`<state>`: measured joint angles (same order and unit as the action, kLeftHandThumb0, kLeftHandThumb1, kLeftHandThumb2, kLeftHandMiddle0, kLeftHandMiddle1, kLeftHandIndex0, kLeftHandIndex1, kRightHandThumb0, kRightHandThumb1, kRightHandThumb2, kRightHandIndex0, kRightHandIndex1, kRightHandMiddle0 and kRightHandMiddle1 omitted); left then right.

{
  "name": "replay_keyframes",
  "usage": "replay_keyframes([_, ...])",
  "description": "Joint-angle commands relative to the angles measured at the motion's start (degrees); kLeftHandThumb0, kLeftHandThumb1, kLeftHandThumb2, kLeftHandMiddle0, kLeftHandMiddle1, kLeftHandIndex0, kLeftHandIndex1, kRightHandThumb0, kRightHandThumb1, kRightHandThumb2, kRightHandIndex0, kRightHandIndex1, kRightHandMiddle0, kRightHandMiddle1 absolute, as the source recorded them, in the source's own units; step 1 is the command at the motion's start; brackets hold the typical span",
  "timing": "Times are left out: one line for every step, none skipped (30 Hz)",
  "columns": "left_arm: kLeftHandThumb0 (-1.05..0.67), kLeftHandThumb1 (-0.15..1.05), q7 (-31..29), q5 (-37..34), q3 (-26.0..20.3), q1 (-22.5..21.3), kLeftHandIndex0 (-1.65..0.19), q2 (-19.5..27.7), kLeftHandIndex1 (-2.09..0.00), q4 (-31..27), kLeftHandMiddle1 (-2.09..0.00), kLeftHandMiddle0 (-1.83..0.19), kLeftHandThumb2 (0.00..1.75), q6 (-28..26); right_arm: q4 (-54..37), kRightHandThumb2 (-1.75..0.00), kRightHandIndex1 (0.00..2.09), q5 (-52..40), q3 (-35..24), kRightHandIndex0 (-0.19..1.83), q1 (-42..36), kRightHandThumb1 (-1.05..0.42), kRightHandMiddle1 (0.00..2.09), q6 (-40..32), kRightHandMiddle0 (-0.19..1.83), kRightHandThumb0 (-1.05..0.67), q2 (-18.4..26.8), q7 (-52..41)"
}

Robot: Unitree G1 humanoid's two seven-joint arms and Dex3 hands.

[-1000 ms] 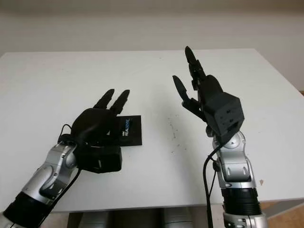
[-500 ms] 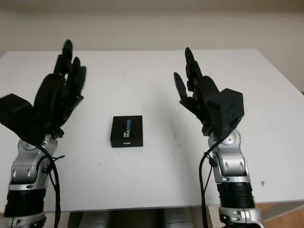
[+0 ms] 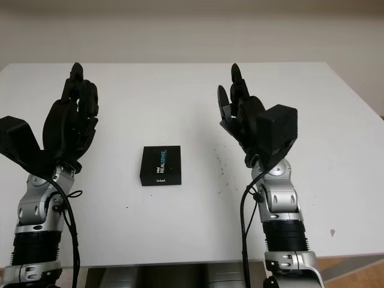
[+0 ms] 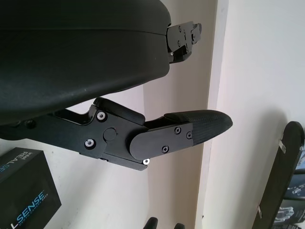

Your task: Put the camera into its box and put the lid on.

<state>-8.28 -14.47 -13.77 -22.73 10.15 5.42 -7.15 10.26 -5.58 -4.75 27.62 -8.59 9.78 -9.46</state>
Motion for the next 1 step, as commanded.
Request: replay_keyframes([-0.67, 1.05, -0.04, -0.37, 0.24, 0.58, 0.19, -0.30, 0.00, -1.17, 0.00, 0.19, 0.65, 0.14, -1.18, -0.64, 0.00, 0.23, 0.34, -0.19, -0.03, -1.05, 0.00, -0.23, -0.19, -0.77, -0.50, 0.53])
